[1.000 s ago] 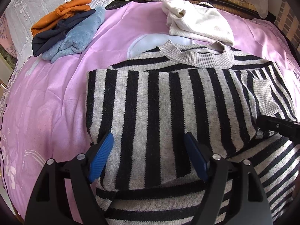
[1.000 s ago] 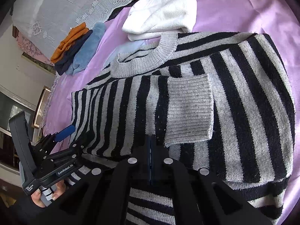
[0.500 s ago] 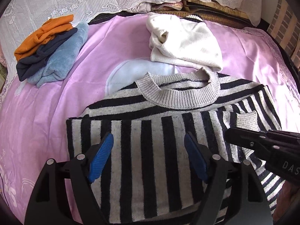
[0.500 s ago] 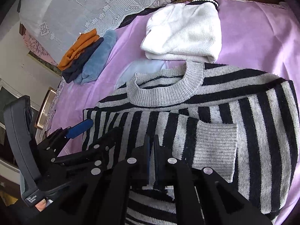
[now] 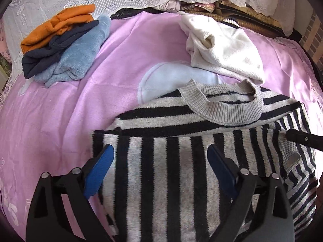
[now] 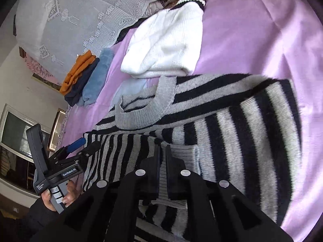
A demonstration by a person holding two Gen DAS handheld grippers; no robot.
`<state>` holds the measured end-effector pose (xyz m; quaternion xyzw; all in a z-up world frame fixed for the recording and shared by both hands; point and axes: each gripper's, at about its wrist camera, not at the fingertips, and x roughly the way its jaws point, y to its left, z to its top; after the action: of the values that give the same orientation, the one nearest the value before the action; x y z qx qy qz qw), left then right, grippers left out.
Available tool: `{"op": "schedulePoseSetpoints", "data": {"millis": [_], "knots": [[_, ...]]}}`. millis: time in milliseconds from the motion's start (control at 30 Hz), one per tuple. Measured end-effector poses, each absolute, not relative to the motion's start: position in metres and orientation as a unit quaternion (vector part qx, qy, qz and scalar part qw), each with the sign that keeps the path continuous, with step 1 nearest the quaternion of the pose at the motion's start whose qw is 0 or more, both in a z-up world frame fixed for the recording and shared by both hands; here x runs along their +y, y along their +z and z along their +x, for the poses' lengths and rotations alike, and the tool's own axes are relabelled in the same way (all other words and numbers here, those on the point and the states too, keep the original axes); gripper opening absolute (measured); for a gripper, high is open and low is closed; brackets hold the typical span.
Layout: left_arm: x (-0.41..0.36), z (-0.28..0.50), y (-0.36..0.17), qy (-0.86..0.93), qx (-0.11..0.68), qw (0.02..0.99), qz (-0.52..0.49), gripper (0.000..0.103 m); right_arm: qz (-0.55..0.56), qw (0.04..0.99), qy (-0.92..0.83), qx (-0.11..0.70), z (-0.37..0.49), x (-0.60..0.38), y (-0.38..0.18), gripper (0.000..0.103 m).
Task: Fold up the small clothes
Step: 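Move both tools over the sweater toward its ribbed hem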
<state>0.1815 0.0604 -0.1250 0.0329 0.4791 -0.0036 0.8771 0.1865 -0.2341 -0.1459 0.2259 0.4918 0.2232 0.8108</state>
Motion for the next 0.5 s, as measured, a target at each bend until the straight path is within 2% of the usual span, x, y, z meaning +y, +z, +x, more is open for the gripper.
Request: {"op": "schedulePoseSetpoints", "data": {"millis": [167, 300, 367, 467, 500], "knots": [[0.098, 0.187, -0.137, 0.055, 0.495, 0.867, 0.024, 0.091, 0.247, 0.831, 0.136, 0.48, 0.193, -0.288, -0.15, 0.008], [0.117, 0.197, -0.158, 0.081, 0.513, 0.855, 0.004, 0.093, 0.252, 0.824, 0.112, 0.496, 0.204, -0.303, -0.171, 0.0], [0.115, 0.198, -0.163, 0.087, 0.509, 0.856, 0.013, 0.097, 0.258, 0.825, 0.11, 0.49, 0.204, -0.303, -0.176, 0.0], [0.114, 0.198, -0.16, 0.092, 0.507, 0.857, 0.017, 0.096, 0.256, 0.828, 0.104, 0.489, 0.202, -0.301, -0.17, 0.0], [0.113, 0.197, -0.156, 0.093, 0.508, 0.856, 0.016, 0.096, 0.25, 0.831, 0.106, 0.486, 0.199, -0.299, -0.165, 0.005]]}}
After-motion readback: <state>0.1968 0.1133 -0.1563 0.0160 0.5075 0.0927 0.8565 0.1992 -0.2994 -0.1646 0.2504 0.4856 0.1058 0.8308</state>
